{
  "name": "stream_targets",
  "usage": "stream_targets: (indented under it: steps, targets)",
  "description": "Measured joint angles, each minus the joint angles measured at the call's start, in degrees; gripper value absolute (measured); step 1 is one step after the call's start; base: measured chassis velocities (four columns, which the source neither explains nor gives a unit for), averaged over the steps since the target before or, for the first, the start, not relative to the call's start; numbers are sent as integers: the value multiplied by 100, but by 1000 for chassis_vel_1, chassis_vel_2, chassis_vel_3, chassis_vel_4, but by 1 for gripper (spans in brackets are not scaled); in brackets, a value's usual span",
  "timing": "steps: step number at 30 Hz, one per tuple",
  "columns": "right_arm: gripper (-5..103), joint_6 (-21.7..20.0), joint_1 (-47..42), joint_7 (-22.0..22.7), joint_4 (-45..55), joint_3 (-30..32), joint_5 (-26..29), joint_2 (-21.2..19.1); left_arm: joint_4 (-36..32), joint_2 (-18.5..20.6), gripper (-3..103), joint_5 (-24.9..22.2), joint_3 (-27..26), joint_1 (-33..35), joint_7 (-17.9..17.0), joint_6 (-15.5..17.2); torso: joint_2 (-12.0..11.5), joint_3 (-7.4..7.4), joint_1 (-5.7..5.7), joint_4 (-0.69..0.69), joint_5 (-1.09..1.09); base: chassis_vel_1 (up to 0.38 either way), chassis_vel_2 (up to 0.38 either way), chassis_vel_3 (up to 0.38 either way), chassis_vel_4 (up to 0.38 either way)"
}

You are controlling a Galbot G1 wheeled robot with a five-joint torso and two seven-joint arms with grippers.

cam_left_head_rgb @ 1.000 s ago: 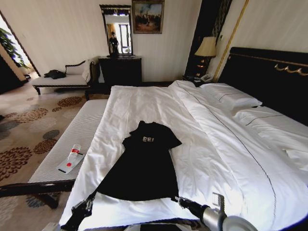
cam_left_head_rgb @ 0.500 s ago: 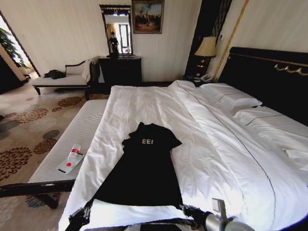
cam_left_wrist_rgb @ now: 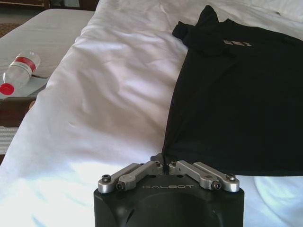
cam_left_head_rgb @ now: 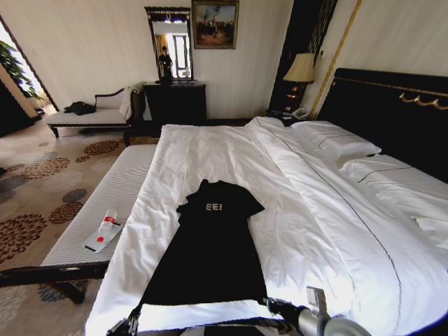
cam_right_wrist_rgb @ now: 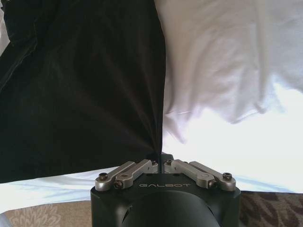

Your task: Fold the clothes on the bed.

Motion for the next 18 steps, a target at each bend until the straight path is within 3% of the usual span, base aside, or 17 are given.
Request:
stream_targets:
  steps: [7,9,11,13,15,17,18]
  targets:
    - [0,0,72,0,-63,-88,-50,62,49,71,-1,38,212,-63,-223,2,0,0,0,0,0,0,0,0,0]
    - [5,8,107,-49,-67,-132,-150,111,48,107,10,39,254,-73,-267,3,0,0,0,0,0,0,0,0,0]
    - [5,16,121,-66,-67,-147,-187,127,48,117,10,44,268,-84,-276,2,0,0,0,0,0,0,0,0,0]
    - [15,32,210,-82,-67,-209,-254,204,78,175,25,91,383,-157,-373,-8,0,0,0,0,0,0,0,0,0]
    - [20,34,235,-74,-66,-221,-264,222,87,209,25,100,439,-191,-440,-30,0,0,0,0,0,0,0,0,0]
    - [31,51,240,-63,-38,-202,-272,231,75,269,36,102,480,-209,-519,-71,0,0,0,0,0,0,0,0,0]
    - [31,62,227,-61,-15,-173,-275,228,45,284,42,102,478,-209,-540,-82,0,0,1,0,1,0,0,0,0]
